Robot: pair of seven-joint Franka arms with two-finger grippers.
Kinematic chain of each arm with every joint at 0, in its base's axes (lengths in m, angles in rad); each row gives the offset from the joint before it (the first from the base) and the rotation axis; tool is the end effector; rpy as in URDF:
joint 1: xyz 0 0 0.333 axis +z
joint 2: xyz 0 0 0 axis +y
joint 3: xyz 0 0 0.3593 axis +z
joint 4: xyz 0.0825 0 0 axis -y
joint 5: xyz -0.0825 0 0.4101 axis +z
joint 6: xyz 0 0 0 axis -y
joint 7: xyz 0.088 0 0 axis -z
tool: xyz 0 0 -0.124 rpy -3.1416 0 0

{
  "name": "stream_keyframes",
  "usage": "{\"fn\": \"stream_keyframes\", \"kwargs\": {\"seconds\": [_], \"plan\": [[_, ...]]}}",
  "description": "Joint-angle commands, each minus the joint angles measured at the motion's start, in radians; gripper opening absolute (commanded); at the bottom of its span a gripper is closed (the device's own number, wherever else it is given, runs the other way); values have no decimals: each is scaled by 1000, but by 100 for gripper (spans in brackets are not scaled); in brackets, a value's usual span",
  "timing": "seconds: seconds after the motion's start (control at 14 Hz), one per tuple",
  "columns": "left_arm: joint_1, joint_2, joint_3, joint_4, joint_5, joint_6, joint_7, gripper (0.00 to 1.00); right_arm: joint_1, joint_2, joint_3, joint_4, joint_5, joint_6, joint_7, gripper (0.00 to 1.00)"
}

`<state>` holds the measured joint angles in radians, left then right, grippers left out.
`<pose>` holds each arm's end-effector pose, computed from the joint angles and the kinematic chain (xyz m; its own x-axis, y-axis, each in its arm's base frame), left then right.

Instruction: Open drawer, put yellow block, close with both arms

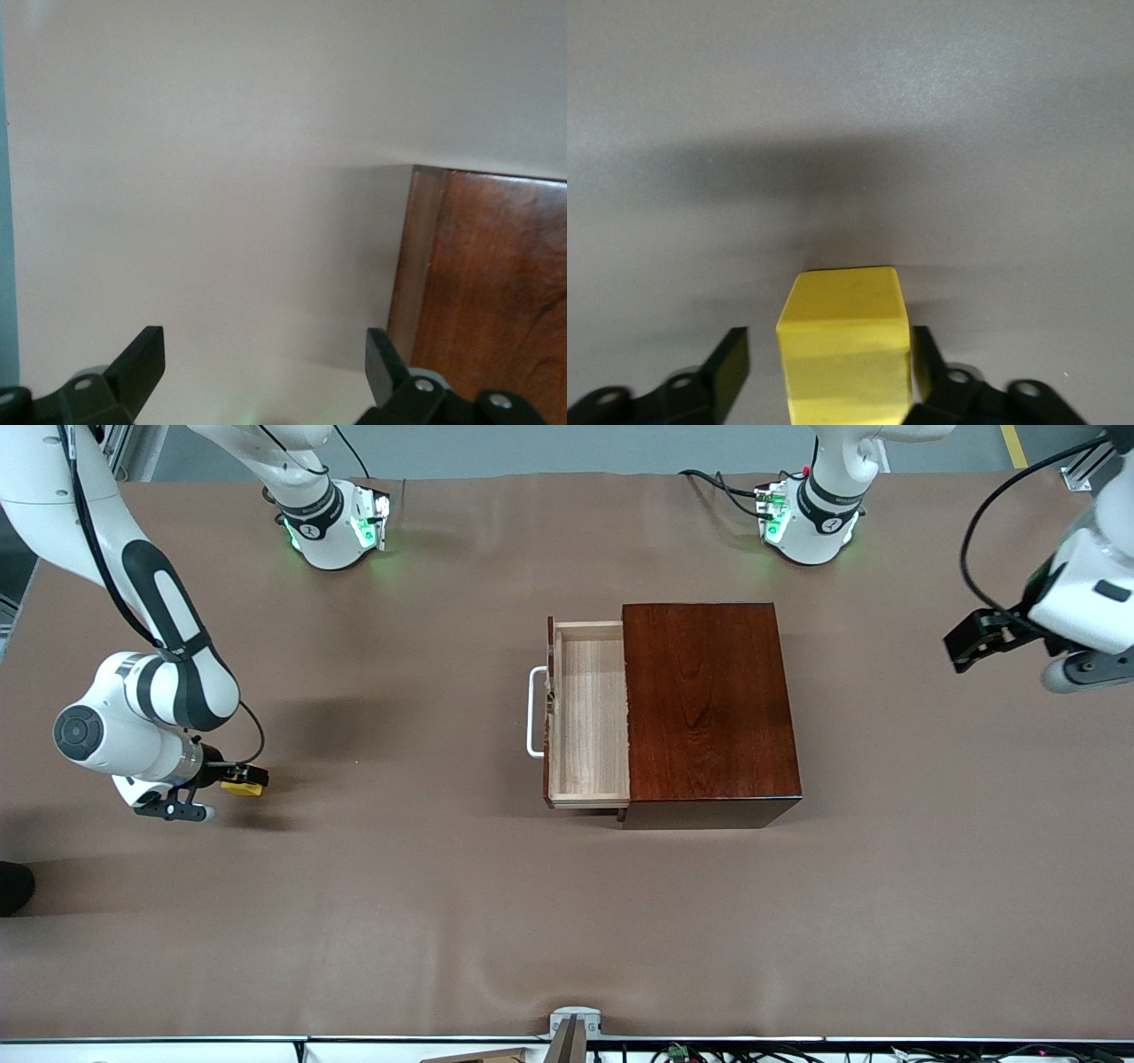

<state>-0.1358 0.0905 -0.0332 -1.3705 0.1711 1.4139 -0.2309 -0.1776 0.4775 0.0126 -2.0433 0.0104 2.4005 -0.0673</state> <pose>0.5907 -0.0761 0.6842 0.9964 0.0852 -0.0056 0.0829 -0.9816 -0.1721 0.6082 -0.1011 0.1950 0.9874 -0.1047 -0.1190 -0.1078 -0.9940 -0.0199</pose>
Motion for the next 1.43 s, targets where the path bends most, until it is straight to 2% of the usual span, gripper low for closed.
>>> {"fn": "stream_keyframes", "kwargs": {"seconds": [0.0, 0.14, 0.29, 0.36, 0.57, 1.0, 1.14, 1.36], "plan": [[65, -113, -24, -166, -37, 80, 88, 100, -10, -34, 12, -6, 8, -46, -28, 18], [87, -167, -25, -251, -59, 120, 107, 100, -10, -60, 12, 0, 8, -81, -26, 1], [94, -234, -31, -355, -65, 184, 108, 100, -5, -92, 18, 35, 10, -169, -25, 1], [107, -253, -31, -377, -83, 198, 108, 100, 9, -109, 18, 67, 10, -234, -16, 1], [104, -258, -31, -363, -104, 194, 136, 100, 21, -146, 24, 120, 14, -339, -16, 3], [97, -229, -31, -308, -131, 185, 148, 100, 50, -175, 24, 228, 88, -500, 6, 8], [97, -224, -31, -306, -136, 183, 148, 100, 73, -177, 24, 276, 88, -564, 76, 8], [97, -219, -31, -306, -137, 183, 148, 100, 137, -206, 24, 287, 89, -581, 257, 8]]}}
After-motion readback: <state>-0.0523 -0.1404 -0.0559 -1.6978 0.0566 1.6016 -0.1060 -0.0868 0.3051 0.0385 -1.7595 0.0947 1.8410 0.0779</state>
